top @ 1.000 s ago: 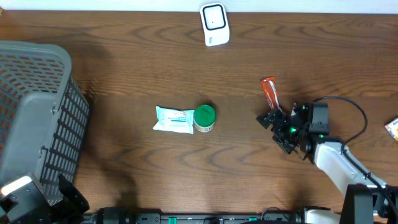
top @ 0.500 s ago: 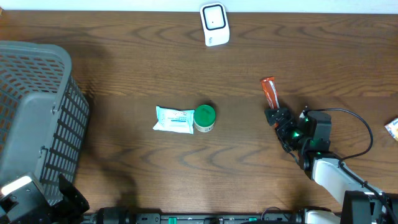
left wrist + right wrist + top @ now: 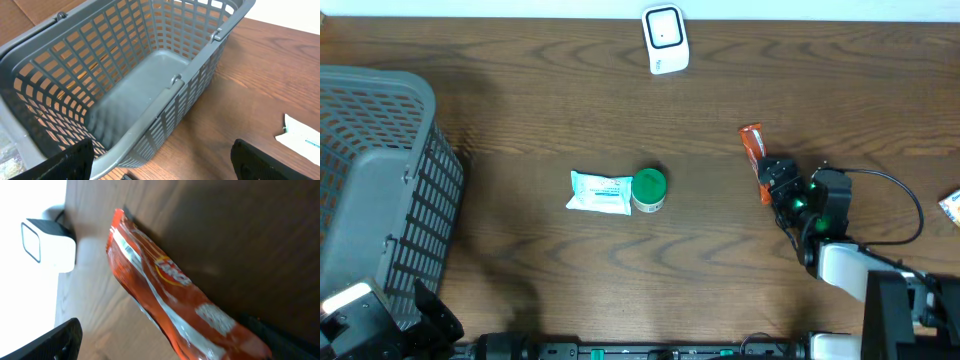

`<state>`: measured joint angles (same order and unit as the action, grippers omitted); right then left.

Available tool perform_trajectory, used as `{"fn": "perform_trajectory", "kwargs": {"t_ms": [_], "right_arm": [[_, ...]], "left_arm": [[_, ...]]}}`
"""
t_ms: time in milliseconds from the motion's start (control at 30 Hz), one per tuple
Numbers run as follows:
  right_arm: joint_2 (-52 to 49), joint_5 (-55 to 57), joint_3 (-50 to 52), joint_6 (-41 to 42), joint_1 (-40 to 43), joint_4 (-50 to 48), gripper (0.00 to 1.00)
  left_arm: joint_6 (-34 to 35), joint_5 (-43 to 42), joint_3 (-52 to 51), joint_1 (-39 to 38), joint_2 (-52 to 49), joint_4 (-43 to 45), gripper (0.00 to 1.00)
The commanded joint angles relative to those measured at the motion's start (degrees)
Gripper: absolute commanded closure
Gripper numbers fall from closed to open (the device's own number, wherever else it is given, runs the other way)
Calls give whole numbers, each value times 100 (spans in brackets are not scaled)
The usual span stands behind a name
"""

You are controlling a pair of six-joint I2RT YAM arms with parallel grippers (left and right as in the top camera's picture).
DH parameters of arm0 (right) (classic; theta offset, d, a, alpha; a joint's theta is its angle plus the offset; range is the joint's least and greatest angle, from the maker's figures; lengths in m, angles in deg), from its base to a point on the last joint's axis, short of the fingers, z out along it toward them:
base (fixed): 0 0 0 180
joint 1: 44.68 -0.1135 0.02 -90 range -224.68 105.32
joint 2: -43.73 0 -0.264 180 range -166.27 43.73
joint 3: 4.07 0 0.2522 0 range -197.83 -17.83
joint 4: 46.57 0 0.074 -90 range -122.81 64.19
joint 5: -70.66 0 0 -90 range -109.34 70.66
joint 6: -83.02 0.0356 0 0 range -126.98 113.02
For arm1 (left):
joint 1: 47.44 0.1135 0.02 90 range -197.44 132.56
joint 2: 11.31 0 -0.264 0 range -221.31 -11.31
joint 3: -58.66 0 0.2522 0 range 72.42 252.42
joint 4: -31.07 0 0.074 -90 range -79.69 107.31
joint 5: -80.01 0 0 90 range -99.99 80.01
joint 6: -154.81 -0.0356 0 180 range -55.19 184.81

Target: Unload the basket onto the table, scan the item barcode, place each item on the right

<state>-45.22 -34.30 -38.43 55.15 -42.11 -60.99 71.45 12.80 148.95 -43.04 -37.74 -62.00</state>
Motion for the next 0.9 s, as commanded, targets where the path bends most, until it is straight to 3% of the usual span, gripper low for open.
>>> {"fn": "perform_trajectory", "kwargs": {"t_ms": [0, 100, 167, 200, 267, 367, 467, 500, 733, 867], "right_arm": [[-1099, 490, 566, 289, 26, 586, 1], [-1419, 387, 566, 352, -26, 579, 2], [-1652, 337, 566, 365, -94, 577, 10], [-1937, 186, 566, 367, -162, 498, 25], [-2194, 131, 566, 413, -214, 363, 37], [-2503, 92, 566, 560, -227, 129, 64], [-2577, 2, 566, 553, -227, -111, 86], [-2573, 0, 566, 553, -227, -221, 99], [-2468, -540, 566, 94, -195, -855, 99], [-1919, -1080, 566, -201, -85, -890, 98]], "left_arm": [[13, 13, 17, 20, 44, 2, 12], [13, 13, 17, 20, 44, 2, 12], [13, 13, 17, 20, 44, 2, 12], [13, 13, 17, 20, 44, 2, 12], [13, 13, 17, 20, 44, 2, 12], [13, 13, 17, 20, 44, 2, 12], [13, 13, 17, 20, 44, 2, 12], [13, 13, 17, 20, 44, 2, 12], [13, 13, 17, 20, 44, 0, 12], [13, 13, 17, 20, 44, 0, 12]]}}
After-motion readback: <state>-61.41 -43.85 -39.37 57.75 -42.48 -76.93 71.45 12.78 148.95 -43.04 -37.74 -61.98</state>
